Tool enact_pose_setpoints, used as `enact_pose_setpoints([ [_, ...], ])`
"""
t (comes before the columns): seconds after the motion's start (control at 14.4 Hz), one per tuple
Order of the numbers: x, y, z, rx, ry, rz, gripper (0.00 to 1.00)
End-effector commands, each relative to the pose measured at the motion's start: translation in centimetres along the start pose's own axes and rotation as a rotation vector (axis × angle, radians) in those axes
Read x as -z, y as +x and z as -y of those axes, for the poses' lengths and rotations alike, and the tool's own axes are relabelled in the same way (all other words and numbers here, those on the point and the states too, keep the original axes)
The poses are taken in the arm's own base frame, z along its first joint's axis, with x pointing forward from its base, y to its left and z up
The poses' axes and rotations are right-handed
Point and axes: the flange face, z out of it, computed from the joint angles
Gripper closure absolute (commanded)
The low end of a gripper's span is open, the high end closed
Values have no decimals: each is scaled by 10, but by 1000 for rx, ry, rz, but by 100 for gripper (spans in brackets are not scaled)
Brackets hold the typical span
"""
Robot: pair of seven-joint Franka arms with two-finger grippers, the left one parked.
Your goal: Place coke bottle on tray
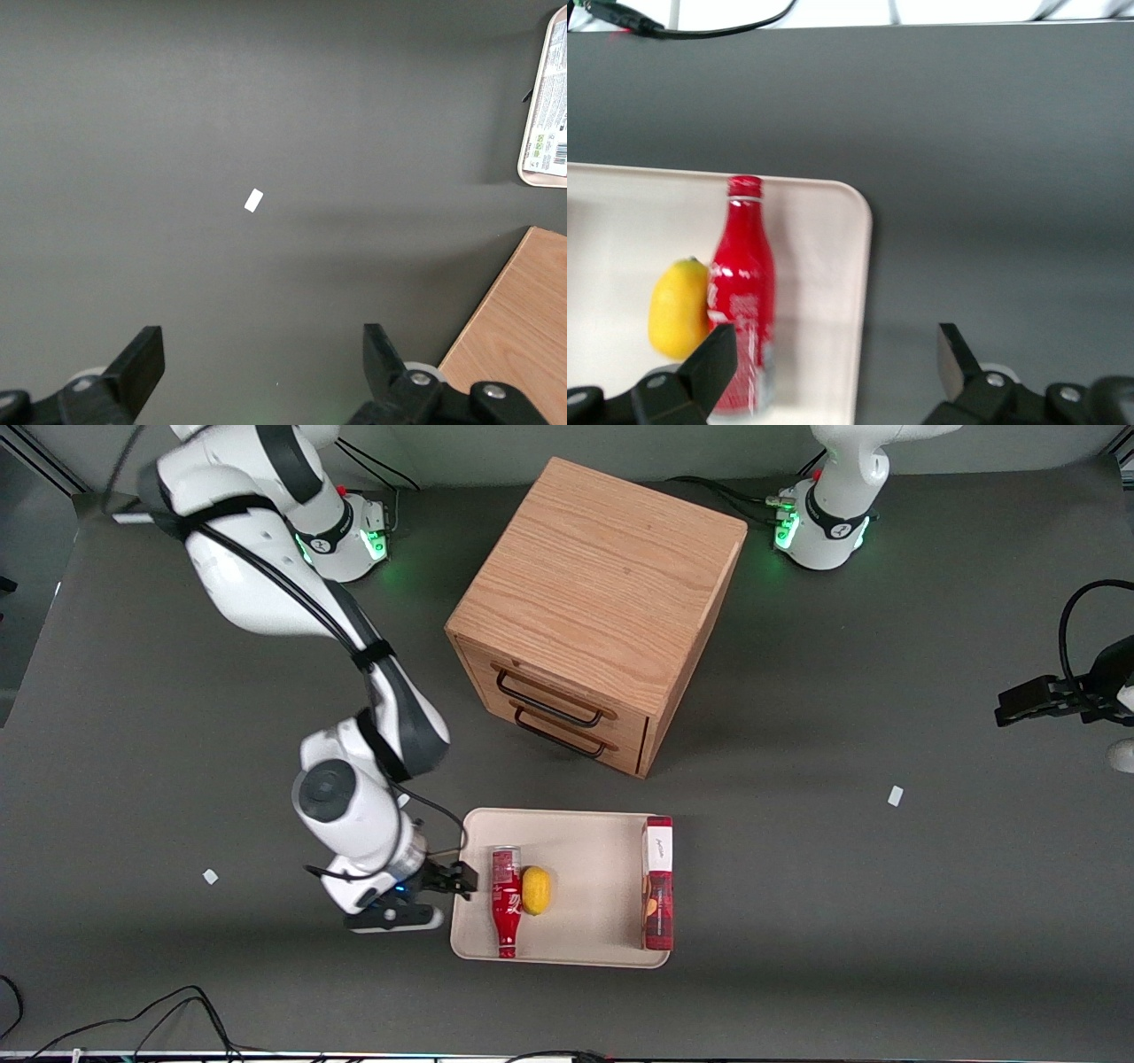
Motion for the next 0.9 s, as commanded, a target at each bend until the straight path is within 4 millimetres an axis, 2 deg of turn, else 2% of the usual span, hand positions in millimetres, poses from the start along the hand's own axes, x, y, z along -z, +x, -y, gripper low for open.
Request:
enact_pose_setpoints([
  [0.0,71,-31,-34,25,-43,55,0],
  [0.07,89,-37,-42,38,-44,68,0],
  [0.42,176,-67,-139,-40,-37,158,0],
  [0.63,215,-95,-192,-116,-39,159,0],
  [0.83,252,-142,-213,-133,-11,138,0],
])
